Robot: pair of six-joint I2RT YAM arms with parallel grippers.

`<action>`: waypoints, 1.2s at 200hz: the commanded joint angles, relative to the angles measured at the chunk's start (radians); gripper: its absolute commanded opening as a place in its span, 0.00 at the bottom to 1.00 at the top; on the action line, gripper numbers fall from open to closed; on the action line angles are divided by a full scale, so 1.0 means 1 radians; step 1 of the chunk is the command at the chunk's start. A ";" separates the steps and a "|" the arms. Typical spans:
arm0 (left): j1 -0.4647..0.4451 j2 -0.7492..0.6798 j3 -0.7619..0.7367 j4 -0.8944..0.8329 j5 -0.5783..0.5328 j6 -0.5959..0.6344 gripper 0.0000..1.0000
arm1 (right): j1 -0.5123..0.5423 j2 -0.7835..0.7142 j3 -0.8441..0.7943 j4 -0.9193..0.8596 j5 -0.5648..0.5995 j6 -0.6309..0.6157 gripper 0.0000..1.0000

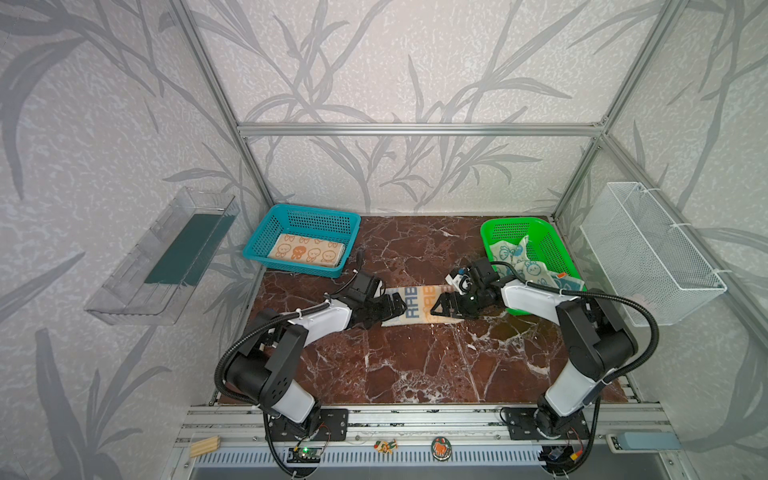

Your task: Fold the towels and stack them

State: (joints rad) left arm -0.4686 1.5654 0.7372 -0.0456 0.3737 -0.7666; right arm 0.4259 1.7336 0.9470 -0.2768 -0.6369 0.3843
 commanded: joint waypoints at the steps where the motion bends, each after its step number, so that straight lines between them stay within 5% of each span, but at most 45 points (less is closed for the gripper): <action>1: -0.003 0.021 -0.012 -0.020 -0.010 -0.006 0.99 | 0.002 0.022 -0.008 -0.022 0.024 -0.034 0.99; 76: 0.010 -0.028 0.188 -0.305 -0.127 0.139 0.99 | -0.037 -0.138 0.081 -0.157 0.102 -0.059 0.99; 143: 0.016 0.121 0.314 -0.427 -0.088 0.190 0.99 | -0.044 -0.047 0.115 -0.193 0.213 -0.073 0.99; 240: 0.015 0.267 0.386 -0.425 -0.046 0.217 0.99 | -0.015 0.102 0.108 -0.109 0.201 -0.035 0.99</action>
State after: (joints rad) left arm -0.4561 1.7901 1.0992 -0.4622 0.3092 -0.5716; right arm 0.3897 1.7832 1.0538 -0.3992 -0.4374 0.3321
